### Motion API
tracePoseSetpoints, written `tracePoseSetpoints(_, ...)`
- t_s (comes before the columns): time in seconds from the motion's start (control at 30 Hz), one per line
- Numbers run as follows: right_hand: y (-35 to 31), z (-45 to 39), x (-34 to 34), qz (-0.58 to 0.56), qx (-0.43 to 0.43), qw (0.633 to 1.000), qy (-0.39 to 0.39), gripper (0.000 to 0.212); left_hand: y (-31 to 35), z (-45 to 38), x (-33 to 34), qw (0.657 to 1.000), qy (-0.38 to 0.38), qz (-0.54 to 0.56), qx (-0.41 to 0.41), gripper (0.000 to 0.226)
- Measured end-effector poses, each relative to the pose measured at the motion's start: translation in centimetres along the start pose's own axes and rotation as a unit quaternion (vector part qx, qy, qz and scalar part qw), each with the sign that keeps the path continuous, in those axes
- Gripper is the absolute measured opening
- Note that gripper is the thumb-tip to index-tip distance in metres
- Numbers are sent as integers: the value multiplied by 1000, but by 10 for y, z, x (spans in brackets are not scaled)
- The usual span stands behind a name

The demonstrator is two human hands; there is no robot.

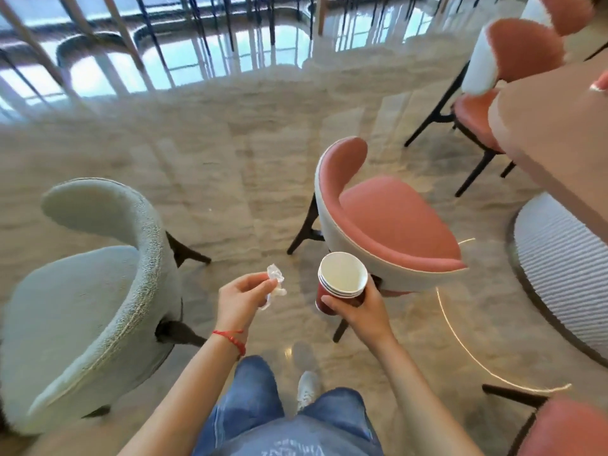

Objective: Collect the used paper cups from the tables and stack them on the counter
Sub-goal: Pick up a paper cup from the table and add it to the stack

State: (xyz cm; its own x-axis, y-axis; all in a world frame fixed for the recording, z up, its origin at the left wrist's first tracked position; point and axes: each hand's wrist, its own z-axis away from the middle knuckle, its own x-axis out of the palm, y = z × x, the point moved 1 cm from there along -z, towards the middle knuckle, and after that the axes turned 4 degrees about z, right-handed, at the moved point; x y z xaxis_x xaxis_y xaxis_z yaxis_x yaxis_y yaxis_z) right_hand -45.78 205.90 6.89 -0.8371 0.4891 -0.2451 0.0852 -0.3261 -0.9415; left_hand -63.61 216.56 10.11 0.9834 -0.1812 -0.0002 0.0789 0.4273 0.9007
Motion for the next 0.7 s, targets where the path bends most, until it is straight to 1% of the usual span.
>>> tracePoseSetpoints(0.17,-14,-52,32,24,-7,998,-61,59,13,-34,-16,997,72,35,2,10)
tracePoseSetpoints(0.3,-33,-97,55,28,-7,995,-95,64,34,-75,-25,994,94,57,0,11)
tracePoseSetpoints(0.57,-83,-213,121,15,-12,996,-86,59,93,-200,-53,993,100,70,7,14)
tracePoseSetpoints(0.7,-114,-266,146,36,-17,995,-94,52,127,-256,-67,991,107,78,23,15)
